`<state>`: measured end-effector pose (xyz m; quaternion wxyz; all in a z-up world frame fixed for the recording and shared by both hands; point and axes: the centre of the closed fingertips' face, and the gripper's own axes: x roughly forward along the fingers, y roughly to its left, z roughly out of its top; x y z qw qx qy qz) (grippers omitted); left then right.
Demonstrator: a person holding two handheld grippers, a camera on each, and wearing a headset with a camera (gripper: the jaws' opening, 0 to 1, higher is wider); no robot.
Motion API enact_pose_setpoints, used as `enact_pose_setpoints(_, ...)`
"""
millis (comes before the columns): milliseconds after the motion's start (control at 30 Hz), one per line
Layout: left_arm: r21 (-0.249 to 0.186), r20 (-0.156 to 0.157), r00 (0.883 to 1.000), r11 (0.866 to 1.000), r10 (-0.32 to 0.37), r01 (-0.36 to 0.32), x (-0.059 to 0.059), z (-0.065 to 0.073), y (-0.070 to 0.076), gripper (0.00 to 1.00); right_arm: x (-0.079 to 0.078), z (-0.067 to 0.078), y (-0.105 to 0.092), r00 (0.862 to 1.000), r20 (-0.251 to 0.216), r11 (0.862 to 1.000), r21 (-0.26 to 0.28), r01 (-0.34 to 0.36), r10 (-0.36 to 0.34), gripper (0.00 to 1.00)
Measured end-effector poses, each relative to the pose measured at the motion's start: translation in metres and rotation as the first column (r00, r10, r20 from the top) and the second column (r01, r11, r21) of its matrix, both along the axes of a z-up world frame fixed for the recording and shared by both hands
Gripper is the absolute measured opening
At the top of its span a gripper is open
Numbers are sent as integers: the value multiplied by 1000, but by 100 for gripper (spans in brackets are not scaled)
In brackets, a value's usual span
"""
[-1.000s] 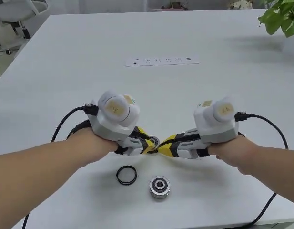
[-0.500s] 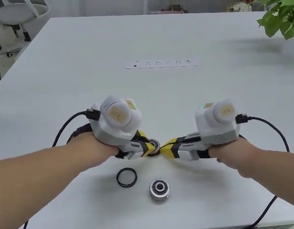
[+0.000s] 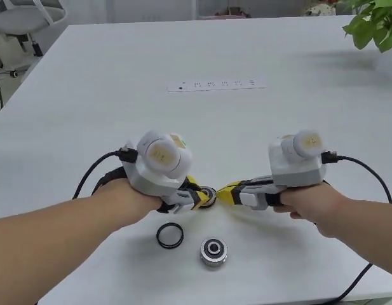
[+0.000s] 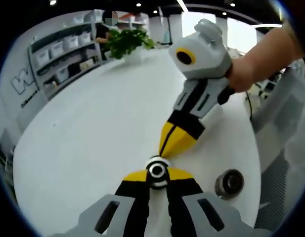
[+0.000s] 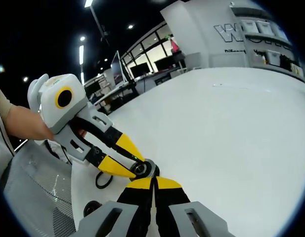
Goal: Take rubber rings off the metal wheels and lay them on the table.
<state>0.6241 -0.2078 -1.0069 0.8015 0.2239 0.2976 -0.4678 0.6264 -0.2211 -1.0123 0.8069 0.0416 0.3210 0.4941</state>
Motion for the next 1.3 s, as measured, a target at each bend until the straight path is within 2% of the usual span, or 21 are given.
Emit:
enact_pose_setpoints(233,0,1,1000,1000,2,-2,0,0,0,13,-2,4,1,1000,-20,999,32,24,-23,0)
enact_pose_setpoints(467,1,9,1000,1000,12,-12,-1,0,-1,13,-4,6,2,999,-36,999,38,37,-35,0)
enact_pose_setpoints(967,5,12,1000,1000,14,-14,-3,0,-1,13,-12,10,11,998,-59,998,57,21,-18,0)
enact_pose_setpoints(1033,10,10,1000,1000,15,-16,-4,-1,0,12,-15,18,16,998,-62,995,98,17,-11,0)
enact_pose_setpoints(1067,6,12,1000,1000,15,-15,-3,-1,-1,12,-21,17,16,998,-59,997,75,-6,11,0)
enact_pose_setpoints(1100,5,12,1000,1000,14,-14,-3,-2,-1,12,-21,18,16,999,-42,997,77,-17,20,0)
enact_pose_setpoints(1133,4,12,1000,1000,15,-15,-3,-2,-1,12,-20,18,17,998,-58,996,83,-12,17,0)
enact_pose_setpoints(1300,0,12,1000,1000,18,-18,-3,-1,-1,13,-18,15,17,998,-54,997,74,-6,10,0)
